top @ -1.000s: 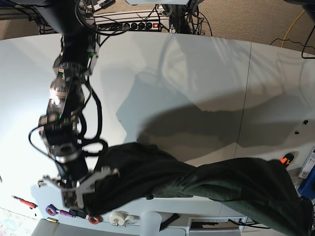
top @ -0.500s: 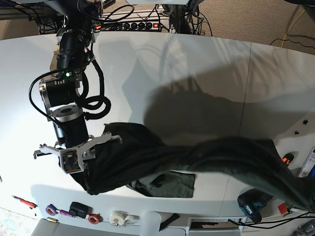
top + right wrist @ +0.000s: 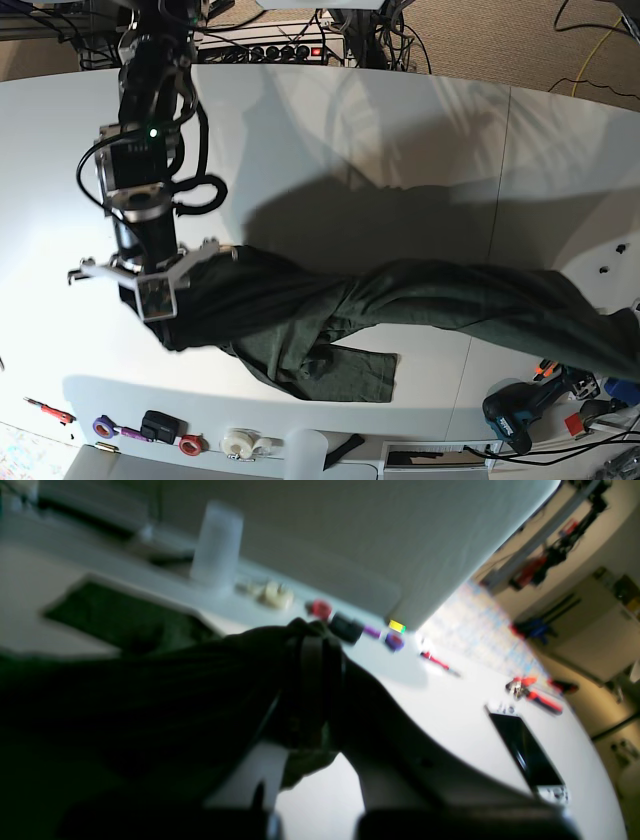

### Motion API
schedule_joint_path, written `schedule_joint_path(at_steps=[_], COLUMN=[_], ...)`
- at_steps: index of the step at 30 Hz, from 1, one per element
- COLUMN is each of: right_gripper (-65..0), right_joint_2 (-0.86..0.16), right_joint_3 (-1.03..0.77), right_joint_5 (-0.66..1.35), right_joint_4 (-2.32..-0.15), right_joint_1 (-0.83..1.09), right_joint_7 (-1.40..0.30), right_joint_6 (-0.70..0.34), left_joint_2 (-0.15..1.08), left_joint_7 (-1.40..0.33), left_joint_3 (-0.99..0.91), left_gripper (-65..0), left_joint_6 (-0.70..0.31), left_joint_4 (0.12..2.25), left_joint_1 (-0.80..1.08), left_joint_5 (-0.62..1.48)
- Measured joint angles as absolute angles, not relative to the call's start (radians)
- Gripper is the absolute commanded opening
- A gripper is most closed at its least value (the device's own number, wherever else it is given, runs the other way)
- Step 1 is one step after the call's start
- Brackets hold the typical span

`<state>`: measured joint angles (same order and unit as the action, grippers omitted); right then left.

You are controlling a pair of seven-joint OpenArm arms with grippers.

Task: Layout the t-shirt on the table in an organized manner, then fold the t-shirt properly
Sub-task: 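Raise the held shirt high with both grippers, spreading them apart, then swing the lifted shirt with the right gripper across toward the left gripper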

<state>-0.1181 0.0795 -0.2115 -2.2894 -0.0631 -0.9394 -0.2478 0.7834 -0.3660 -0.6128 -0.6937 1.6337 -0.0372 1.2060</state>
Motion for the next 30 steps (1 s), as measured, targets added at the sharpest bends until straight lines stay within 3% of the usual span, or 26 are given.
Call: schedule_joint_path(at_steps=[4,13,21,30], right_gripper=[-65.0,-65.0,-65.0,-65.0], right_joint_2=[-0.165,-0.164,-0.168,-0.265], right_joint_3=[0.08,0.08,0.08,0.08], right_joint_5=[-0.213,-0.224,-0.227,-0.227], right_joint_4=[-2.348,-2.34,-2.339,-2.339], right_joint_1=[0.004,0.132,0.133,0.022], right_joint_7=[-0.921,-0.915,-0.876,-0.817], right_joint_6=[-0.239,-0.236,-0.21,-0.149], left_joint_2=[0.71,0.59,0.534,0.524], left_joint_7=[-0.365,-0.365,-0.366,-0.298], left_joint_3=[-0.708,-0.77,-0.81,-0.906], left_gripper=[-65.0,-65.0,-65.0,-65.0], left_joint_6=[-0.693,-0.694,-0.698,-0.707], left_joint_4=[1.681,1.84,2.026,2.191], left_joint_1=[0.04,0.127,0.135,0.057], left_joint_5=[1.209,1.208,1.208,1.11])
